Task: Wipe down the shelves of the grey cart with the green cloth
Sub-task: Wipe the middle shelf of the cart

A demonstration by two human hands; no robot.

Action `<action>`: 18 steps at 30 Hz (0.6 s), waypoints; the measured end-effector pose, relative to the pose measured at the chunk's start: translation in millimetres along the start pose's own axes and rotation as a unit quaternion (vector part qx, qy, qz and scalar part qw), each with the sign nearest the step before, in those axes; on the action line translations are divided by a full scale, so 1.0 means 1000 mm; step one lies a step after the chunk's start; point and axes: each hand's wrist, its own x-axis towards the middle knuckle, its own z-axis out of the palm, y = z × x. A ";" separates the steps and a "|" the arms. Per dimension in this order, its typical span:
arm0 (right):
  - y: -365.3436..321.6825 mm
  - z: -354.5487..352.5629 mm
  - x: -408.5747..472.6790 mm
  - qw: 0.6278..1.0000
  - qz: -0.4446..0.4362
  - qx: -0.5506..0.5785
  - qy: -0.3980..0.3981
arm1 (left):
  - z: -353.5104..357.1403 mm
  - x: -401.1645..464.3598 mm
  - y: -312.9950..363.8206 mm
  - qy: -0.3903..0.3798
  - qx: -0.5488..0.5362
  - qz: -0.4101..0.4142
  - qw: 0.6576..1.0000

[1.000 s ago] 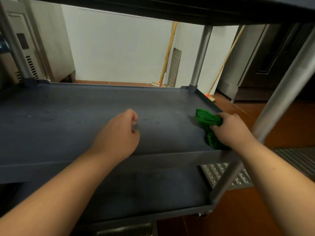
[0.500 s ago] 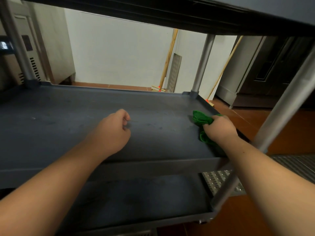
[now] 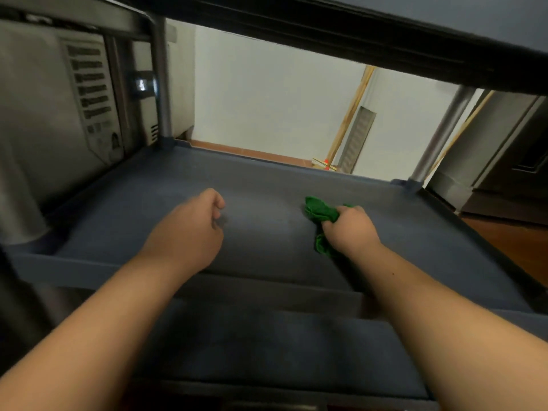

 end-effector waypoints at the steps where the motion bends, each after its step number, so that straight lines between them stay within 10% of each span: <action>1: -0.019 0.006 -0.002 1.000 -0.009 0.006 -0.003 | -0.009 -0.003 -0.009 0.009 0.002 -0.013 1.000; 18: -0.313 0.083 -0.055 0.981 -0.187 0.015 -0.042 | -0.093 -0.023 -0.094 0.168 -0.119 -0.134 0.969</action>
